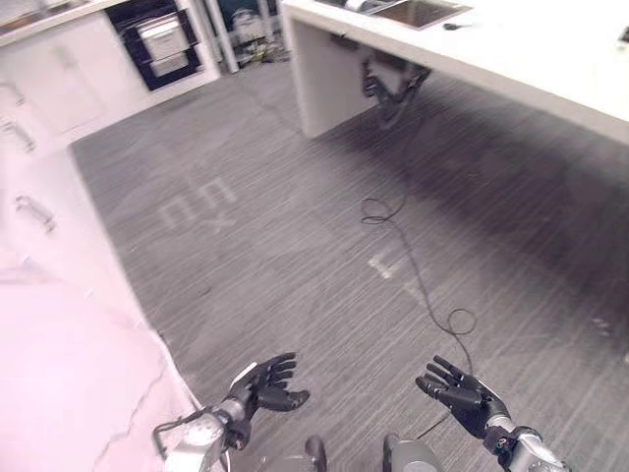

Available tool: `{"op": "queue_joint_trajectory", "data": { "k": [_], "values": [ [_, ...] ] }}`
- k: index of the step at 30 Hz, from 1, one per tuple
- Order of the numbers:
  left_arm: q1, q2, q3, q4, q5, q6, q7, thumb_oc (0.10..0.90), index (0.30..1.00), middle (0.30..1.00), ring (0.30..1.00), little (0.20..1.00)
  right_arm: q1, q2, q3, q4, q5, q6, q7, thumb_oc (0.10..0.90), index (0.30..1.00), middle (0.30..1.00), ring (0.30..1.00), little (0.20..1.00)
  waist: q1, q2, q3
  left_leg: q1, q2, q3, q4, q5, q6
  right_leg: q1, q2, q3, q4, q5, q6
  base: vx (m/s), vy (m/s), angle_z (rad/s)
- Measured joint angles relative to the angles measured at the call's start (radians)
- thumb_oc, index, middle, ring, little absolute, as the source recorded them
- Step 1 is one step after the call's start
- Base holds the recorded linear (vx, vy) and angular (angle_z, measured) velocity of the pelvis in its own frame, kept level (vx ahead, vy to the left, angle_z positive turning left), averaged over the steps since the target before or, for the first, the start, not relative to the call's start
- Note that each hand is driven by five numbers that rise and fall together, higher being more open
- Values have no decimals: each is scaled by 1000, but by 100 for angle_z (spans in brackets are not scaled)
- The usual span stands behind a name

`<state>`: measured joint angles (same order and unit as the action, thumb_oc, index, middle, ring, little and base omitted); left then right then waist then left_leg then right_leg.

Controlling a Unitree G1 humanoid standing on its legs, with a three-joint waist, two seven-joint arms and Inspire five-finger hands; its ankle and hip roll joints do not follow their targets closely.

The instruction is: Place the dishes in the dishwasher.

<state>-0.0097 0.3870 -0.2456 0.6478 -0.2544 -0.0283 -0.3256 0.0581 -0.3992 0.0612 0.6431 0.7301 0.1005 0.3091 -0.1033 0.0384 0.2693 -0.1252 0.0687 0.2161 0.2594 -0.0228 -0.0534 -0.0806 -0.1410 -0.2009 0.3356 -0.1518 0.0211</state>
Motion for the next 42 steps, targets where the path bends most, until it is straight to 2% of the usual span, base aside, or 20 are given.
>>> {"op": "queue_joint_trajectory", "data": {
  "k": [3,5,7,11,15,17,19,21,22,23,24,27,28,31,32,33,35,36,41,42],
  "values": [
    [-37,-28,-28,93,25,28,-16,800,900,900,900,900,-11,-3,4,15,-65,-7,13,800,900,900,900,900,-2,20,17,-41,35,4,14,1,-5,10,-3,0,-1,-5,-5,154,162,0],
    [-87,-73,-26,248,26,46,-31,800,900,900,900,900,-36,-3,30,120,-112,-18,16,800,900,900,900,900,-2,19,24,-49,89,39,3,0,-4,39,-10,-7,-8,-18,17,247,218,-8],
    [-119,-111,-29,359,38,74,-27,800,900,900,900,900,-54,2,52,230,-146,-31,5,800,900,900,900,900,-4,15,25,-34,97,53,-24,42,7,59,-22,-6,-14,-29,38,186,181,-4],
    [-142,-112,-5,412,64,73,-6,800,900,900,900,900,-71,50,65,352,-159,-27,-12,800,900,900,900,900,13,-34,20,-30,50,78,0,17,61,87,-48,12,-82,24,66,111,167,-8],
    [-181,-116,6,480,47,116,3,800,900,900,900,900,-111,109,64,424,-160,-11,-25,800,900,900,900,900,23,-36,17,-15,49,82,70,-55,84,157,-52,-13,-165,88,56,151,192,-15],
    [-173,-135,48,508,2,121,25,800,900,900,900,900,-136,140,46,467,-177,-33,-54,800,900,900,900,900,29,-21,1,-35,54,62,152,-148,70,192,-45,-40,-183,93,59,181,245,0],
    [-176,-143,46,513,3,133,31,800,900,900,900,900,-137,142,43,470,-177,-35,-73,800,900,900,900,900,27,-8,-14,-59,54,47,189,-174,76,188,-44,-42,-175,96,56,88,182,17],
    [-193,-152,40,516,7,136,30,800,900,900,900,900,-144,139,39,473,-174,-48,-106,800,900,900,900,900,23,13,-21,-96,54,19,225,-197,95,113,-44,-9,-50,94,66,96,185,8],
    [-209,-153,30,519,27,151,31,800,900,900,900,900,-146,141,34,467,-166,-58,-118,800,900,900,900,900,18,12,-23,-105,48,5,236,-202,114,22,-55,35,119,87,84,132,202,3],
    [-208,-144,17,517,27,153,30,800,900,900,900,900,-148,149,27,463,-159,-67,-122,800,900,900,900,900,20,3,-27,-104,51,11,241,-203,118,-23,-53,71,228,63,112,116,146,19],
    [-210,-133,14,521,24,166,29,800,900,900,900,900,-139,159,22,460,-158,-80,-122,800,900,900,900,900,10,-16,-36,-105,29,6,254,-222,135,-73,-24,87,337,68,109,112,112,13],
    [-214,-137,13,519,11,178,35,800,900,900,900,900,-151,153,5,466,-159,-103,-120,800,900,900,900,900,-2,-11,-32,-116,18,-5,277,-245,151,-167,-47,127,476,149,159,128,9,-6],
    [-218,-136,16,522,-17,185,35,800,900,900,900,900,-164,149,3,460,-159,-114,-113,800,900,900,900,900,-2,-3,-29,-110,20,7,257,-241,158,-208,-29,106,496,36,136,239,-101,-30],
    [-234,-138,15,531,-14,204,27,800,900,900,900,900,-149,149,4,459,-159,-111,-98,800,900,900,900,900,-14,1,-12,-82,10,0,214,-233,170,-186,43,43,220,-51,75,258,-156,-2],
    [-234,-141,14,547,-13,204,27,800,900,900,900,900,-135,148,5,456,-158,-111,-96,800,900,900,900,900,-36,-4,8,-58,-14,-2,187,-230,171,-190,56,29,16,-35,58,441,-268,38],
    [-241,-146,20,560,-13,203,25,800,900,900,900,900,-121,145,3,456,-153,-111,-94,800,900,900,900,900,-47,-18,17,-46,-39,-1,180,-230,177,-205,35,21,-81,-5,73,455,-259,41],
    [-240,-149,25,560,-14,200,23,800,900,900,900,900,-113,152,-33,451,-106,-119,-70,800,900,900,900,900,-61,-30,33,-30,-78,11,181,-245,177,-289,-37,17,-81,58,104,394,-219,19],
    [-238,-157,33,561,-13,199,22,800,900,900,900,900,-120,154,-58,445,-98,-131,-54,800,900,900,900,900,-69,-26,41,-22,-87,12,194,-266,177,-312,-54,17,-68,91,98,333,-198,3],
    [-183,-173,47,559,-6,202,23,800,900,900,900,900,-122,154,-53,464,-102,-116,-63,800,900,900,900,900,-65,-10,34,117,-65,-18,173,-337,124,-231,-10,29,-17,120,63,440,-238,11],
    [-166,-178,56,559,-17,208,31,800,900,900,900,900,-115,153,-55,473,-109,-115,-70,800,900,900,900,900,-73,5,30,155,-48,-41,161,-353,87,-190,14,26,-22,188,25,646,-325,28]
  ]
}}
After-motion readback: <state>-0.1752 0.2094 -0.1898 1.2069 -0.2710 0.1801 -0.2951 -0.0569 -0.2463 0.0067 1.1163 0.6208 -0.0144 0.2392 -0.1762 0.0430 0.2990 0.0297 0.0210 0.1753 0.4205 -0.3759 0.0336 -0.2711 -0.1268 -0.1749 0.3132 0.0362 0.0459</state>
